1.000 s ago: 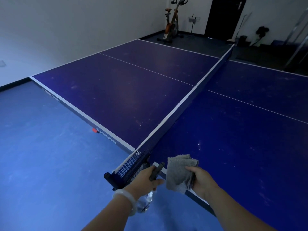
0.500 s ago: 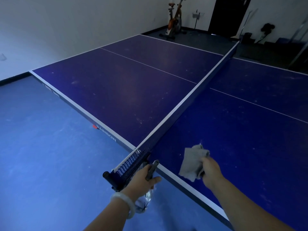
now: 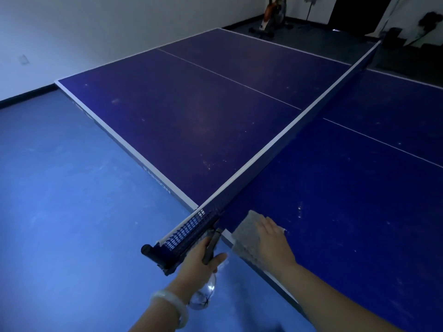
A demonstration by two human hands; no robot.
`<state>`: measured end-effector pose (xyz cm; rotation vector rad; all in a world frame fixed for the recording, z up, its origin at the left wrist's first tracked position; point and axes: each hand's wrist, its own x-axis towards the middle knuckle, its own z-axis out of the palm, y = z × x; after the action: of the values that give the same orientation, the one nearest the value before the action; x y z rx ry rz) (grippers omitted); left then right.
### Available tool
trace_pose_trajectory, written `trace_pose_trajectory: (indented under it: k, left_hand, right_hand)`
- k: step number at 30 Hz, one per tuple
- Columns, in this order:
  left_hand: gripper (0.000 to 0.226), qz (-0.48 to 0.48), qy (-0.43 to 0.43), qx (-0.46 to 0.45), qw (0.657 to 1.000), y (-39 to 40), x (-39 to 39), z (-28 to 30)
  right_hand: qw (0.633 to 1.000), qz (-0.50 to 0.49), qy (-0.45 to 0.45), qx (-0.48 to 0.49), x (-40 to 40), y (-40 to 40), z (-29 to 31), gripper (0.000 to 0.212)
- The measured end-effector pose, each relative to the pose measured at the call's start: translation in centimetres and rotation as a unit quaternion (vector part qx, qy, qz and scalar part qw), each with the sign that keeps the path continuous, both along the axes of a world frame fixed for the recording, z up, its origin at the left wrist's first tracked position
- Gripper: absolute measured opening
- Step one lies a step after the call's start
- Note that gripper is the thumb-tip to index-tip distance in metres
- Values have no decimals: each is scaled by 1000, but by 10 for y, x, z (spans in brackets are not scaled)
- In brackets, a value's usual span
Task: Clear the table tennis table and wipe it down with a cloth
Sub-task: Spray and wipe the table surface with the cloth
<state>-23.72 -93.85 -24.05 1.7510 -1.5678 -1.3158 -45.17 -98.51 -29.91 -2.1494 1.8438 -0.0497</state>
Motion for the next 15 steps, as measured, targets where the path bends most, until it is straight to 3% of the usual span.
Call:
trace_pose_trajectory:
  k: [3, 5, 7, 9, 11, 13, 15]
  left_hand:
    - [32, 27, 4, -2, 1000, 1, 0, -5]
    - [33, 43, 4, -2, 999, 2, 0, -9]
    - [34, 61, 6, 1, 998, 1, 0, -13]
    - [33, 74, 11, -4, 997, -2, 0, -15]
    - [28, 78, 16, -12, 997, -5, -1, -16]
    - [21, 84, 19, -19, 996, -8, -2, -17]
    - [19, 94, 19, -25, 995, -10, -4, -19]
  right_hand:
    - [986, 134, 99, 7, 3, -6, -17, 73]
    - [973, 202, 108, 28, 2, -7, -30, 65]
    - [966, 236, 106, -24, -8, -14, -42, 61]
    - [966, 212, 141, -41, -25, -27, -47, 64]
    - [984, 94, 154, -13, -36, -39, -47, 71]
    - [994, -5, 107, -19, -25, -42, -48, 68]
    - [997, 13, 58, -45, 0, -29, -49, 72]
